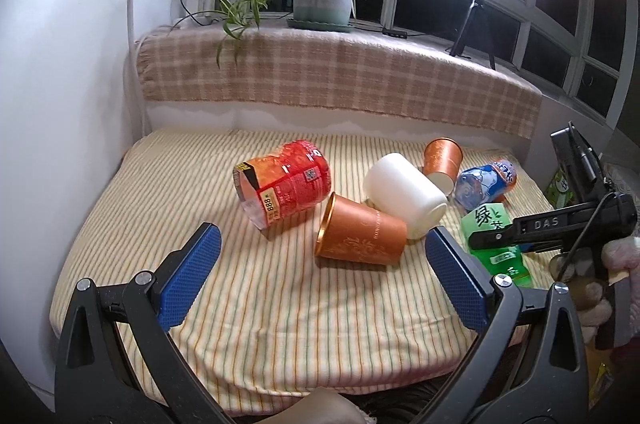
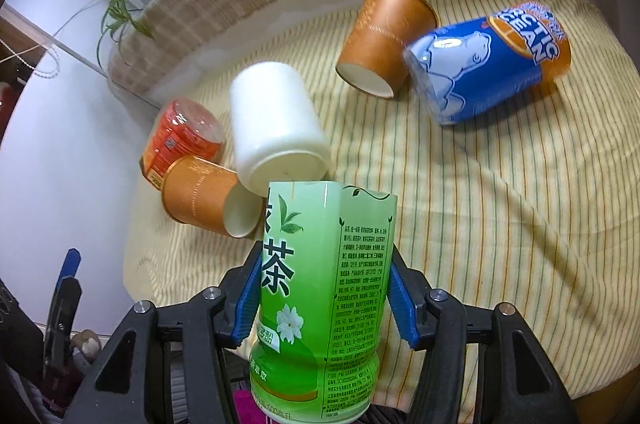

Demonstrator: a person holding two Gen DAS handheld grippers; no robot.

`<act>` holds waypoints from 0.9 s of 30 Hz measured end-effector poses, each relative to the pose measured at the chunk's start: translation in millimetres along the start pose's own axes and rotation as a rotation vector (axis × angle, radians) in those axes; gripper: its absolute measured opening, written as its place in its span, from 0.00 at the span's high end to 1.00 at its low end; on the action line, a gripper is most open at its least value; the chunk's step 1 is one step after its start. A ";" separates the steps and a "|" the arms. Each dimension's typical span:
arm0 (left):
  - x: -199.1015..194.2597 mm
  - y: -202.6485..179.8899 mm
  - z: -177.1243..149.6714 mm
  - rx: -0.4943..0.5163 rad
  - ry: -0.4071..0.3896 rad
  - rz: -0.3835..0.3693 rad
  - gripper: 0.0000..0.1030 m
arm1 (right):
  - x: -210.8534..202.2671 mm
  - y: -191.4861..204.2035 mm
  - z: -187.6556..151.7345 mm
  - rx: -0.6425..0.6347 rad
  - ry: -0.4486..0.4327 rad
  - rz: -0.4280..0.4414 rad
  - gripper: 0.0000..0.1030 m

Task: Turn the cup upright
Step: 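Close the left gripper on the green bottle while the right gripper releases it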

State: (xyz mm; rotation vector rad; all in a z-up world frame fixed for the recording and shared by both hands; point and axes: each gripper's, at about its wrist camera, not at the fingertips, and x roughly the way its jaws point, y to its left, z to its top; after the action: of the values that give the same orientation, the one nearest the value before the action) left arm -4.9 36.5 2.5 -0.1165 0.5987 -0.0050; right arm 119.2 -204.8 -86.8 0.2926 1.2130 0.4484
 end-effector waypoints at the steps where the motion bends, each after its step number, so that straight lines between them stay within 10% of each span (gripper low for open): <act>1: 0.0 -0.6 0.0 0.001 0.001 -0.002 0.00 | -0.1 -2.1 -1.7 -0.004 -0.002 -0.002 0.44; 17: 6.0 -22.2 2.3 0.038 0.013 -0.043 0.00 | -16.3 -3.1 -4.5 -0.033 -0.077 -0.036 0.28; 27: 41.9 -42.0 7.0 -0.065 0.217 -0.294 0.00 | -63.1 -23.4 -36.0 -0.053 -0.245 -0.199 0.23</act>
State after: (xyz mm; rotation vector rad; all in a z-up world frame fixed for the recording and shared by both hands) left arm 34.8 -6.1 -10.7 -0.2689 0.7946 -0.2857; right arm 71.7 -256.5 -56.7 0.1734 0.9782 0.2629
